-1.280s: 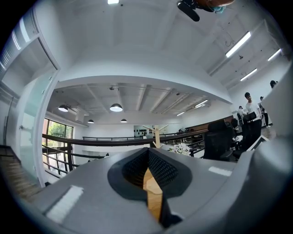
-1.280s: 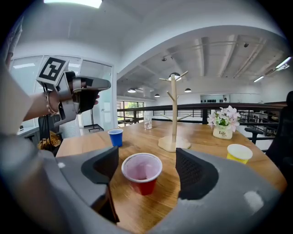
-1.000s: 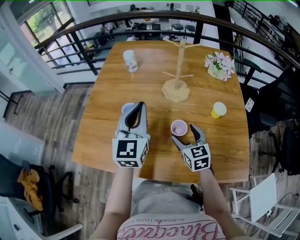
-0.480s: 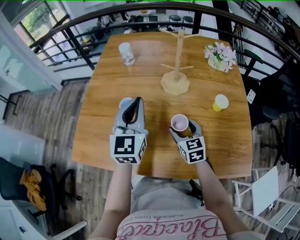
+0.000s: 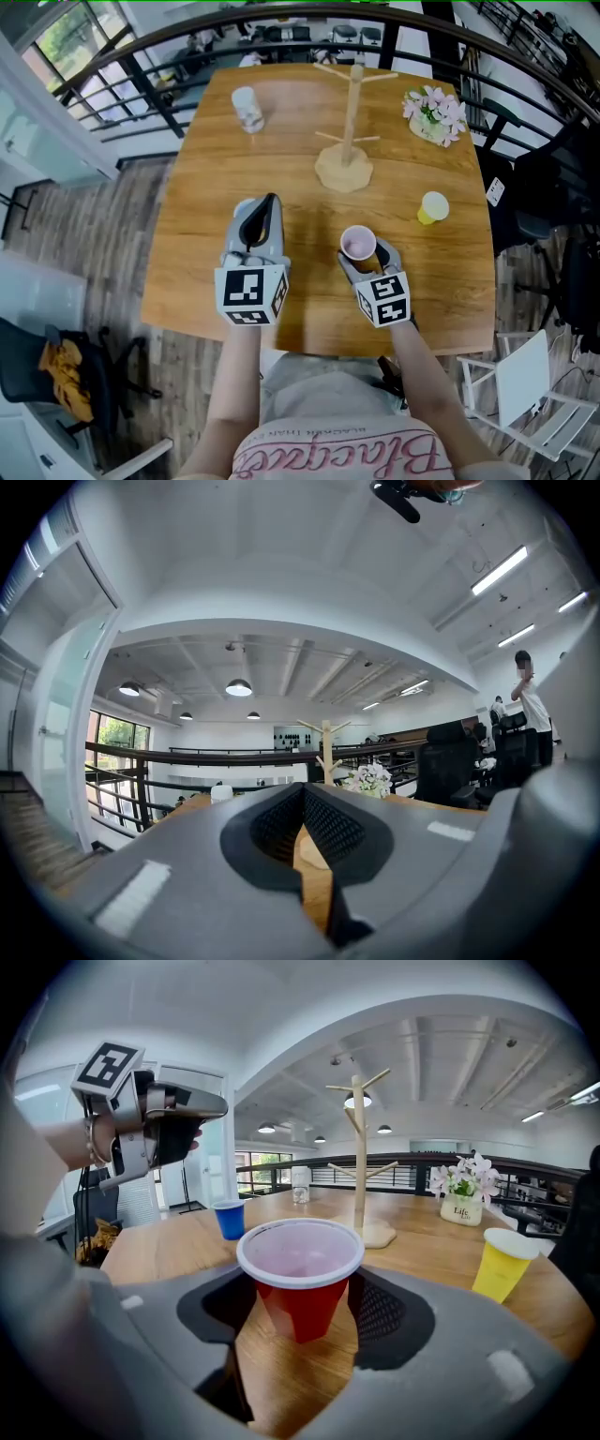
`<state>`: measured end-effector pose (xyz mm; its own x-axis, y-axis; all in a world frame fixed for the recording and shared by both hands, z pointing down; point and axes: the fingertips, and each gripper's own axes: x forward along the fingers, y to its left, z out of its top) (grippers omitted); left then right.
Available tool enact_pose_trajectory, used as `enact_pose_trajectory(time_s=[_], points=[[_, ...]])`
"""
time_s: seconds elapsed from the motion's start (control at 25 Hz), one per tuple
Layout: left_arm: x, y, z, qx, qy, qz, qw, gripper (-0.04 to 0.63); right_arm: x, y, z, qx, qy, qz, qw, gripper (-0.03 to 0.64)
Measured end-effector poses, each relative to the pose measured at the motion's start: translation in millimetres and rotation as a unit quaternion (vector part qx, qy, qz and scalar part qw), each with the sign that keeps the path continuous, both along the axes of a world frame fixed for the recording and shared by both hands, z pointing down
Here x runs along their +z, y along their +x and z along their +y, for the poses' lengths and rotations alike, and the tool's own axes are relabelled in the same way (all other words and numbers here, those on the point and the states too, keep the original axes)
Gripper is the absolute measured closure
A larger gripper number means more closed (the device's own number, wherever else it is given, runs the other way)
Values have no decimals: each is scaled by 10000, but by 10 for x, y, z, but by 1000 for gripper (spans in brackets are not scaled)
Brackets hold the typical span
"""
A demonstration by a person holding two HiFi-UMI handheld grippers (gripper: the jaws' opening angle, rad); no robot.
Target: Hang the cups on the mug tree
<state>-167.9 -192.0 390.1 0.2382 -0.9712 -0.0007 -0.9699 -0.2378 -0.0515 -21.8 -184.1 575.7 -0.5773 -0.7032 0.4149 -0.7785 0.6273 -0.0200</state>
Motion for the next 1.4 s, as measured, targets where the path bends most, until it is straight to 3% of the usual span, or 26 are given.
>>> enact_pose_trajectory(time_s=[0.52,1.16,1.4], points=[[-440,151,-53,-60,70,66,9999,584,-560,227,-124,-7,110,91,9999,322],[-744,197,-213,-314,415,46,9986,584,-1028,523,-699,152,457,448,9978,322],[-751,163,-241,-385,395,56,9985,584,-1080,602,-949,126,520,1044,9931,324]])
